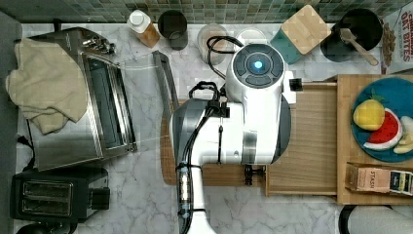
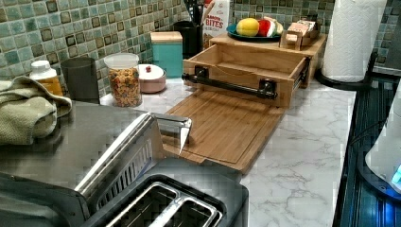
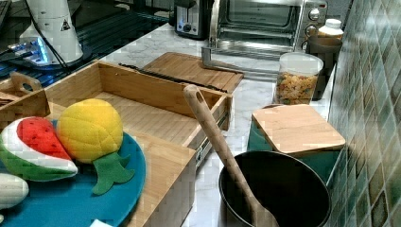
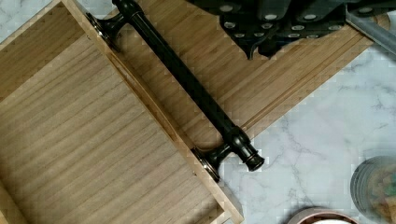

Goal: Close the drawer.

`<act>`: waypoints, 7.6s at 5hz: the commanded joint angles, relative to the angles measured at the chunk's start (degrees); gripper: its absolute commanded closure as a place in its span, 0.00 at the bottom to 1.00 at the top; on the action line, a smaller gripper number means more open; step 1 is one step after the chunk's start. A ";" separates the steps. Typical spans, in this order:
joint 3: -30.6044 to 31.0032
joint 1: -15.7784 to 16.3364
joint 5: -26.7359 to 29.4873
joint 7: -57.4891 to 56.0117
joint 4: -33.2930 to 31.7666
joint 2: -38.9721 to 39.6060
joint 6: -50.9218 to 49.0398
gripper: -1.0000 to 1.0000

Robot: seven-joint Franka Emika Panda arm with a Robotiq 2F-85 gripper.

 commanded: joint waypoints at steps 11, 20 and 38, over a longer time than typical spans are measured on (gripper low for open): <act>-1.50 0.12 -6.62 -27.32 -17.26 8.17 26.90 1.00; -20.00 -21.39 -8.99 -67.00 -10.37 10.88 38.85 1.00; -21.23 -20.19 -8.43 -67.36 -10.38 11.01 38.91 1.00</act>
